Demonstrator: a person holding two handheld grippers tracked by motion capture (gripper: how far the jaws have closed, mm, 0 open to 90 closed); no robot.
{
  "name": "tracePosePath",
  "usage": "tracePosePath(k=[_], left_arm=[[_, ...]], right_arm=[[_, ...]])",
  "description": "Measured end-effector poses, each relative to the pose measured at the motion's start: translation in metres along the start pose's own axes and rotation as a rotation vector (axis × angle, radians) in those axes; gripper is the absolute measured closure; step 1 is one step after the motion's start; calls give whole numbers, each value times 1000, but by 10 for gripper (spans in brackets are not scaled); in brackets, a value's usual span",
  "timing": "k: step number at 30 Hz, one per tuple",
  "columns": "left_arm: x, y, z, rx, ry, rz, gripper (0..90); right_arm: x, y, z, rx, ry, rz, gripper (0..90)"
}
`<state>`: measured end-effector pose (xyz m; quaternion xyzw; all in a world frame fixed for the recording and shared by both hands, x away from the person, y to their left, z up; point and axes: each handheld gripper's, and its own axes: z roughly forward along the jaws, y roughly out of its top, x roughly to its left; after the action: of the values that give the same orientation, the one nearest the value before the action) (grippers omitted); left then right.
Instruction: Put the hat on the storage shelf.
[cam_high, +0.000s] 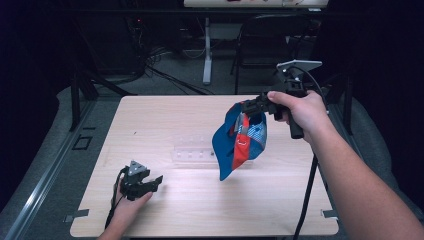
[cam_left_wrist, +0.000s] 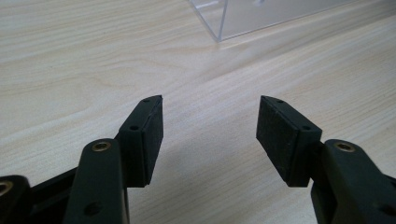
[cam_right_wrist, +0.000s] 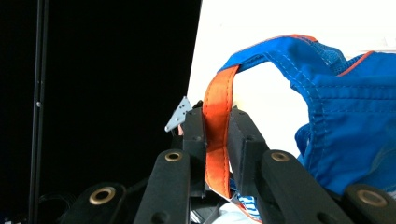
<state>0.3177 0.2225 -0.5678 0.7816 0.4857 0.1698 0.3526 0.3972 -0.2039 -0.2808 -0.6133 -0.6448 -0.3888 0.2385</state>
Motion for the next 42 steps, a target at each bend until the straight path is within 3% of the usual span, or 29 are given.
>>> tracePosePath(k=[12, 23, 42], left_arm=[[0, 0, 0, 3, -1, 3, 418], [0, 0, 1, -6, -1, 3, 419], [0, 1, 2, -7, -2, 1, 419]], right_arm=[[4, 13, -3, -55, 29, 8, 785], [10, 25, -5, -107, 21, 13, 785], [8, 41, 15, -143, 20, 52, 785]])
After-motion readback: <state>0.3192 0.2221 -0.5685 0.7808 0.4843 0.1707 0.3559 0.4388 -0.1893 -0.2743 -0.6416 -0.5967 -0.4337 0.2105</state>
